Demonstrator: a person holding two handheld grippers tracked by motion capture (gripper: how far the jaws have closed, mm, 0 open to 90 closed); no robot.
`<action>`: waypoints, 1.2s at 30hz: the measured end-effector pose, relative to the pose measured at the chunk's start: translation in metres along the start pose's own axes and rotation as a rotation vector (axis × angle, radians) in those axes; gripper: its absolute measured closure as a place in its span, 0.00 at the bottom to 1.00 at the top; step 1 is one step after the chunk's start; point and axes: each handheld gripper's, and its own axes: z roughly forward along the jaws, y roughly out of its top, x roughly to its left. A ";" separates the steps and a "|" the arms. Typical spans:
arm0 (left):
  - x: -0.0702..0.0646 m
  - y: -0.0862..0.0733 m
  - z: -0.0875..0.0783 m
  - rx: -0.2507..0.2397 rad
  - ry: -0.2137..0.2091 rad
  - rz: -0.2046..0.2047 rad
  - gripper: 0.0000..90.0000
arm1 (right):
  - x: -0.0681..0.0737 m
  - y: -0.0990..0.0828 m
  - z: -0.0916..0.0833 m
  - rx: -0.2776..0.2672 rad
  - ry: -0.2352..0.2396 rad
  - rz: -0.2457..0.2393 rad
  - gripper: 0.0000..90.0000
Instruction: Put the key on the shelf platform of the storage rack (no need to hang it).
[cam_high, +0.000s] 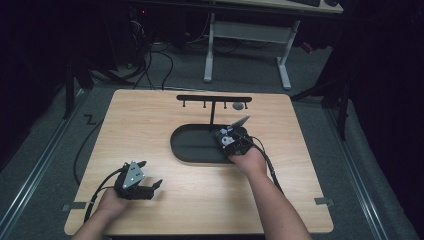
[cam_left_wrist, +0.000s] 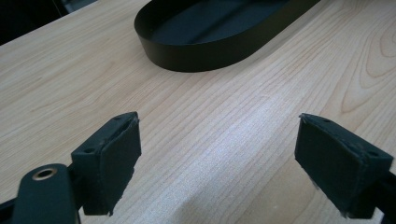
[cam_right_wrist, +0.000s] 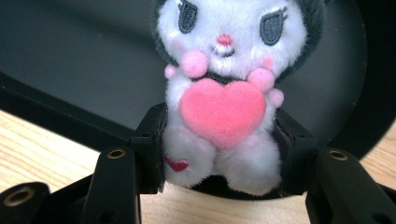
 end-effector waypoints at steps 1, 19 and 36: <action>0.000 0.000 0.000 0.000 0.000 0.001 0.17 | 0.001 0.002 0.001 0.000 -0.003 -0.002 0.52; 0.000 0.000 0.000 0.000 -0.001 0.000 0.17 | 0.007 0.008 0.006 -0.004 -0.003 0.003 0.33; 0.000 0.000 0.001 0.003 0.001 0.004 0.17 | 0.006 0.003 -0.019 -0.057 0.015 -0.012 0.29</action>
